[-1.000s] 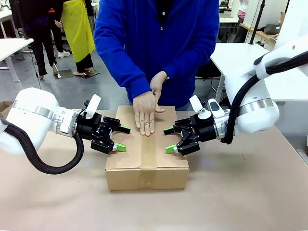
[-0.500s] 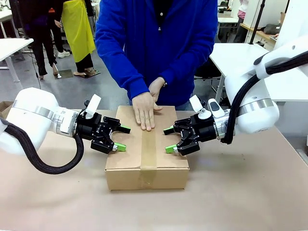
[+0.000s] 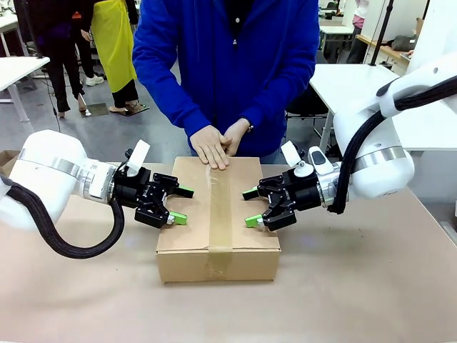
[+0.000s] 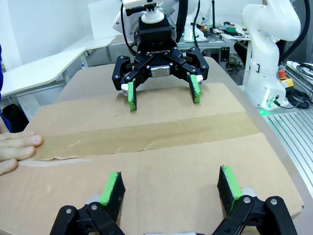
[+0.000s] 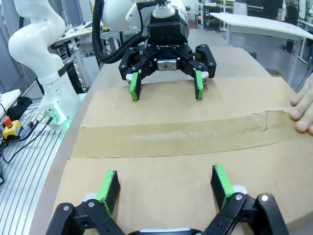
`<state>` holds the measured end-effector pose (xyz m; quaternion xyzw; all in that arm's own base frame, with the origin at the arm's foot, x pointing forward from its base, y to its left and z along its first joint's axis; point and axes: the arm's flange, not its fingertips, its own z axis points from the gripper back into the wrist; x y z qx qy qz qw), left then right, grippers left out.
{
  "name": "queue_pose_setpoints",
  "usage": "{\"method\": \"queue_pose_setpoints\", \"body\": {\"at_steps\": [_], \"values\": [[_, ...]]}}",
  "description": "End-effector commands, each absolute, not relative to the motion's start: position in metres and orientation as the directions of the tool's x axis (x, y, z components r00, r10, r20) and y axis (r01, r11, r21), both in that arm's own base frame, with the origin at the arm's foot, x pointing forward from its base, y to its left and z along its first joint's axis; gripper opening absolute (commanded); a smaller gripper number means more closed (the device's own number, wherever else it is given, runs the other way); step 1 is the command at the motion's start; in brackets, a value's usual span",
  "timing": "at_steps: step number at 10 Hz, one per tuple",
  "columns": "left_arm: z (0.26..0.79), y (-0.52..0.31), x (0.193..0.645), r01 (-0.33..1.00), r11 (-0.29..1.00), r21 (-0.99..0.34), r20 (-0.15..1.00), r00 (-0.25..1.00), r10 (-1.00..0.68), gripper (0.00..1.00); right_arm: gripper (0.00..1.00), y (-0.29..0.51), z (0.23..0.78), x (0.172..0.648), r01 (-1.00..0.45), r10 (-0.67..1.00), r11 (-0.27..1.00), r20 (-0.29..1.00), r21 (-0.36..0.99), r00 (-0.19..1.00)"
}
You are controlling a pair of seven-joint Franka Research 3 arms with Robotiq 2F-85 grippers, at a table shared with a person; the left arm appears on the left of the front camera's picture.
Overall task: Pack the gift set into the box.
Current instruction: Press and hold the closed box until the human finishes sealing it.
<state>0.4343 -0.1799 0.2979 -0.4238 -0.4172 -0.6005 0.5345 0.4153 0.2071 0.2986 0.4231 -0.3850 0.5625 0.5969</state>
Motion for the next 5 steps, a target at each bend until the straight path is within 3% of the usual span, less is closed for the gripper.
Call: {"method": "queue_pose_setpoints", "body": {"at_steps": [1,5], "values": [[0.2959,-0.1796,0.4335,0.996,-0.080,0.045,0.955,-0.066,-0.290,1.00,1.00,0.2076,0.2976,0.4148,-0.997,0.348,0.011,0.935,0.073,0.072],[0.2959,-0.1796,0.4335,0.996,-0.080,0.045,0.955,-0.066,-0.290,1.00,1.00,0.2076,0.2976,0.4148,-0.997,0.348,0.011,0.935,0.073,0.072]]}}
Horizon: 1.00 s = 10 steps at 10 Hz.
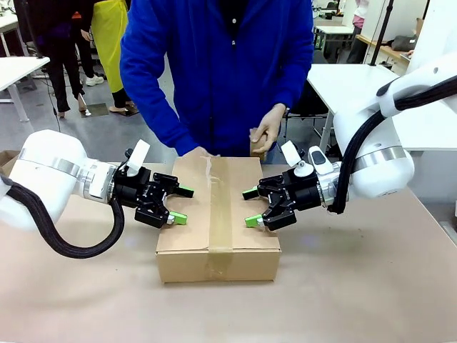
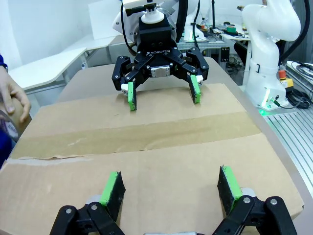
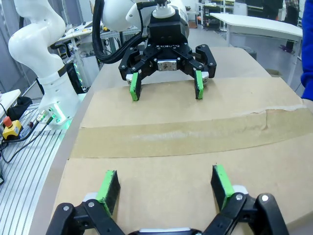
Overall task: Pack the gift set into the box.
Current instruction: Press and hold the closed box until the human finishes sealing it.
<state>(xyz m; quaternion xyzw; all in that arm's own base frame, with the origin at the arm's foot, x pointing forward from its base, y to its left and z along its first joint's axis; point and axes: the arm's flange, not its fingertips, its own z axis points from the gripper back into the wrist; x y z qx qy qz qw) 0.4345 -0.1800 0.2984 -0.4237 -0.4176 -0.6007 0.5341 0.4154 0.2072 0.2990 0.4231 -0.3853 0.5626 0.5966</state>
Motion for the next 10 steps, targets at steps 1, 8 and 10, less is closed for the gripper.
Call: {"method": "queue_pose_setpoints", "body": {"at_steps": [1,8,10], "values": [[0.296,-0.180,0.433,0.996,-0.080,0.045,0.955,-0.066,-0.290,1.00,1.00,0.208,0.298,0.415,-0.997,0.348,0.011,0.935,0.073,0.072],[0.338,-0.131,0.420,0.962,-0.133,0.239,0.969,-0.245,-0.024,1.00,1.00,0.158,0.338,0.397,-0.976,0.304,0.214,0.952,-0.043,0.025],[0.364,-0.039,0.380,0.920,0.000,0.391,0.909,-0.386,0.158,1.00,1.00,0.061,0.365,0.337,-0.907,0.178,0.411,0.984,-0.085,-0.012]]}}
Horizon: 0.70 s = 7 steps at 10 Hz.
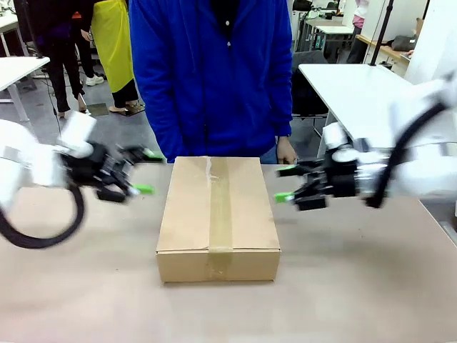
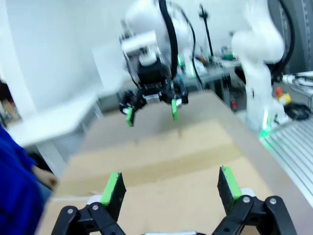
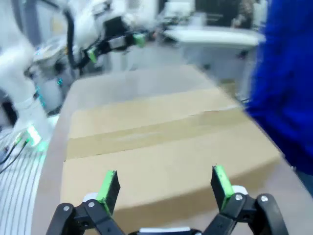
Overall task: Pack the gift set into the box.
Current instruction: Press and hold the closed box until the human finishes sealing it.
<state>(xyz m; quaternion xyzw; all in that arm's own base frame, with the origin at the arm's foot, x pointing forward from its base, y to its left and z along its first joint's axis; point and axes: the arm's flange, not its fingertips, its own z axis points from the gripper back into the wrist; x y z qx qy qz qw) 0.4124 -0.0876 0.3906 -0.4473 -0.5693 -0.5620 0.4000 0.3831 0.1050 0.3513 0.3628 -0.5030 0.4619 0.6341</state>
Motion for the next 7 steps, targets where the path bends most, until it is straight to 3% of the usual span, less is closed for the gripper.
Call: {"method": "queue_pose_setpoints", "body": {"at_steps": [1,2,3,4,7], "values": [[0.354,0.001,0.360,0.913,0.054,0.404,0.896,-0.407,0.175,1.00,1.00,0.016,0.355,0.304,-0.813,0.153,0.578,0.988,-0.071,0.023],[0.345,0.014,0.356,0.921,0.078,0.381,0.903,-0.389,0.183,1.00,1.00,-0.001,0.346,0.290,-0.758,0.139,0.649,0.990,-0.063,0.037],[0.329,0.019,0.367,0.967,0.187,0.175,0.967,-0.204,0.152,1.00,1.00,-0.011,0.332,0.286,-0.662,0.137,0.747,0.987,-0.050,0.080],[0.428,0.005,0.360,0.934,0.069,0.351,0.916,-0.358,0.181,1.00,1.00,0.003,0.378,0.388,-0.821,0.138,0.570,0.989,-0.032,0.057],[0.428,0.005,0.360,0.934,0.069,0.351,0.916,-0.358,0.181,1.00,1.00,0.003,0.378,0.388,-0.821,0.138,0.570,0.989,-0.032,0.057]]}}
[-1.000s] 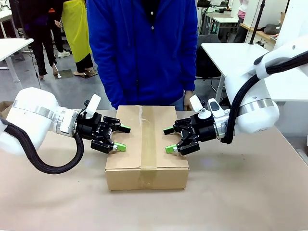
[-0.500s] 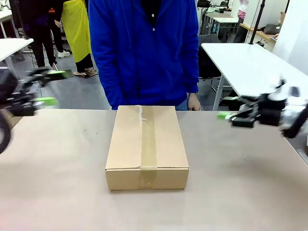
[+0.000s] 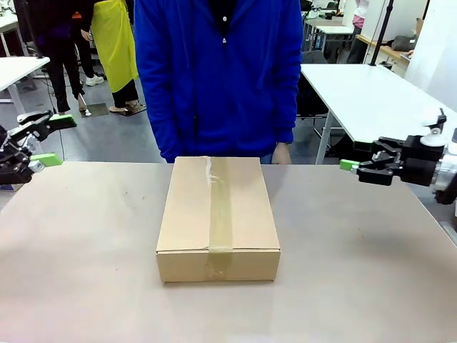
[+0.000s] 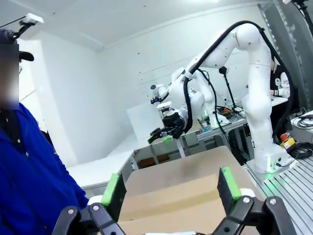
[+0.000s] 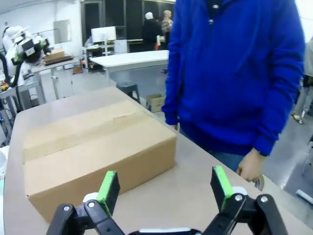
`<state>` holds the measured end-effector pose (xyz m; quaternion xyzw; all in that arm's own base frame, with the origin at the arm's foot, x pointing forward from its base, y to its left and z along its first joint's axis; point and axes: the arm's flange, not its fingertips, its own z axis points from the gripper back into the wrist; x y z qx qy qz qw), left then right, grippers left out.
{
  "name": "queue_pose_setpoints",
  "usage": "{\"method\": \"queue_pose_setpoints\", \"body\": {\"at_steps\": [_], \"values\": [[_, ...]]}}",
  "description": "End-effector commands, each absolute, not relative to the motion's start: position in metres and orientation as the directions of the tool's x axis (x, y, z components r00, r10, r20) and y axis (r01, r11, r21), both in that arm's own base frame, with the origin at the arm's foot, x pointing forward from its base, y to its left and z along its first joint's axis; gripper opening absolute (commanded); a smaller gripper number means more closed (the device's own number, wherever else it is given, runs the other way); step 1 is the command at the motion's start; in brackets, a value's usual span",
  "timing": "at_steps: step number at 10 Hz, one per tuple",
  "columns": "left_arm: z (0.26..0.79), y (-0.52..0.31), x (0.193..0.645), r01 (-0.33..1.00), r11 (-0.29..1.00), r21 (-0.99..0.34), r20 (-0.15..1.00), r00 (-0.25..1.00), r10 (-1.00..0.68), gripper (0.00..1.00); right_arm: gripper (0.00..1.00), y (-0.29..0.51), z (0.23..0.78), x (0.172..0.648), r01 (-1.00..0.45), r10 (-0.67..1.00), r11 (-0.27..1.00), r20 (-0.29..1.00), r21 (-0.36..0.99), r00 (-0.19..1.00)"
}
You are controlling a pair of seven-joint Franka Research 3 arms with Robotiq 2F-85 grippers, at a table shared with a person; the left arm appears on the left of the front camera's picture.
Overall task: Pack the gift set into the box.
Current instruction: Press and hold the closed box until the human finishes sealing it.
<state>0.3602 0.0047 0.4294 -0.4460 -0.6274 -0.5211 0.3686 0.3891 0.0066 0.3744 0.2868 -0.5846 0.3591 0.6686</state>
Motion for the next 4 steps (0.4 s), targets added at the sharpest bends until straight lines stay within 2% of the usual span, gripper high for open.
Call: {"method": "queue_pose_setpoints", "body": {"at_steps": [1,4], "values": [[0.4280,0.0046,0.3603,0.934,0.069,0.351,0.916,-0.358,0.181,1.00,1.00,0.0035,0.3781,0.3883,-0.821,0.138,0.570,0.989,-0.032,0.057],[0.4280,0.0046,0.3603,0.934,0.069,0.351,0.916,-0.358,0.181,1.00,1.00,0.0035,0.3781,0.3883,-0.821,0.138,0.570,0.989,-0.032,0.057]]}}
